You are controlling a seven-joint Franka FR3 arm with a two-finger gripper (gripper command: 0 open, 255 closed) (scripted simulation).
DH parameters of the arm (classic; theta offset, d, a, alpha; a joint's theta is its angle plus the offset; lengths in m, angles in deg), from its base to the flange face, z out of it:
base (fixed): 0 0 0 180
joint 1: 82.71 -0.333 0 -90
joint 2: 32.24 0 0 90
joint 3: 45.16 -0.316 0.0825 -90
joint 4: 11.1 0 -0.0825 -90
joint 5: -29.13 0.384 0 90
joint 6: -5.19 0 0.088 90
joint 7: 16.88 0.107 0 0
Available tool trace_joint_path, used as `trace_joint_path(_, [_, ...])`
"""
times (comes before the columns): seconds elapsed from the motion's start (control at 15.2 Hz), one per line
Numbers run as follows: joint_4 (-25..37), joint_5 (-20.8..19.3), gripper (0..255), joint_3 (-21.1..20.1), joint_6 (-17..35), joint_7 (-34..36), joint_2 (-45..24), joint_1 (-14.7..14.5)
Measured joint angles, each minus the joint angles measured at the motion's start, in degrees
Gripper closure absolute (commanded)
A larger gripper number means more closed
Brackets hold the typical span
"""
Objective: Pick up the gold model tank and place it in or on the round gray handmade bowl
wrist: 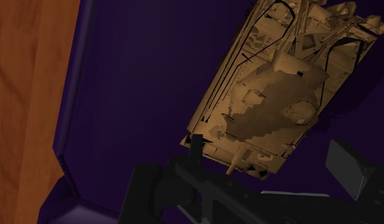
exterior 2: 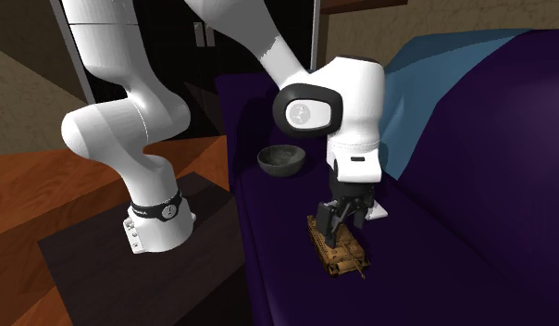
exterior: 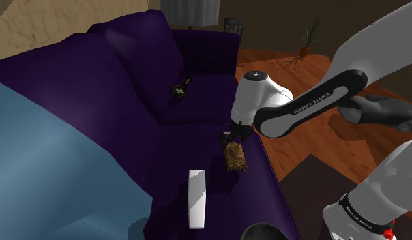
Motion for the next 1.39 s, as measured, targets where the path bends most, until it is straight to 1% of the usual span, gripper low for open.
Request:
trace_joint_path(0.07, [0.0, 0.0, 0, 0.0, 0.0, 0.0, 0.0, 0.0])
trace_joint_path(0.13, [0.0, 0.0, 255, 0.0, 0.0, 0.0, 0.0, 0.0])
trace_joint_path(0.79, [0.0, 0.0, 255, 0.0, 0.0, 0.0, 0.0, 0.0])
trace_joint_path(1.39, [1.5, 4.5, 255, 0.2, -6.3, -3.6, 5.5, -0.5])
